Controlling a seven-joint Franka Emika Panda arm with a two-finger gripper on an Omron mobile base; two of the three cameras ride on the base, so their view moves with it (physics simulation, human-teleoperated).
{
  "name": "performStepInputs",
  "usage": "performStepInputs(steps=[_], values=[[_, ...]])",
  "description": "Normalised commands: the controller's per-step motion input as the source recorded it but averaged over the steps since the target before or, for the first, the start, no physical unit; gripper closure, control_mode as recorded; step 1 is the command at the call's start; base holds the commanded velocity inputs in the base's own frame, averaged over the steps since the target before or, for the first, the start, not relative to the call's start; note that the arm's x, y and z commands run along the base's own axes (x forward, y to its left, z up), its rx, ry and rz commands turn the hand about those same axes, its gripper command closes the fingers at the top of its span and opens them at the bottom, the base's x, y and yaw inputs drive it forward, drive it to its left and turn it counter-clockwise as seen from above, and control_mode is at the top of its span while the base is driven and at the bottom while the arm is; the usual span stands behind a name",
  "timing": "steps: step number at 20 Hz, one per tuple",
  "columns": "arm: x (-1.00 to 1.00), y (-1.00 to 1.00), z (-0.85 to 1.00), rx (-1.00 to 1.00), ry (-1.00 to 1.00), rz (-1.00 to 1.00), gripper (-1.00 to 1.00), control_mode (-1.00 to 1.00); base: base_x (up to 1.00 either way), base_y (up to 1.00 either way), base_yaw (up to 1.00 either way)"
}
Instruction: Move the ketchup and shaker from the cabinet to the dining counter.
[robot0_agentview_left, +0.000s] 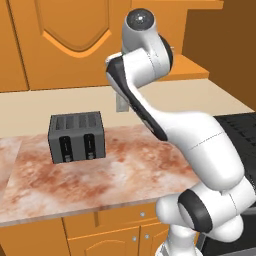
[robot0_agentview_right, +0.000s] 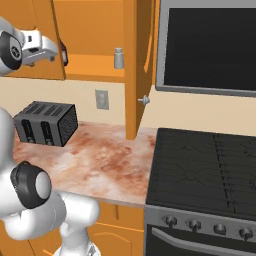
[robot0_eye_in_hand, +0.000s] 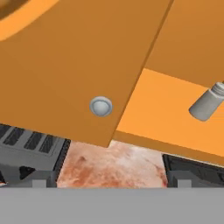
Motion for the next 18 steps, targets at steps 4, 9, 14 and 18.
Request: performStepInputs(steps=[4, 9, 14, 18], values=[[0.19, 0.08, -0.04, 0.0, -0.17, -0.13, -1.0, -1.0, 0.0, 0.0, 0.0], [0.28, 0.05, -0.03, 0.0, -0.15, -0.11, -1.0, -1.0, 0.0, 0.0, 0.0], [0.36, 0.0, 0.0, 0.02, -0.06, -0.09, -1.0, -1.0, 0.0, 0.0, 0.0], [0.3, 0.0, 0.0, 0.05, 0.0, -0.08, -1.0, -1.0, 0.0, 0.0, 0.0]])
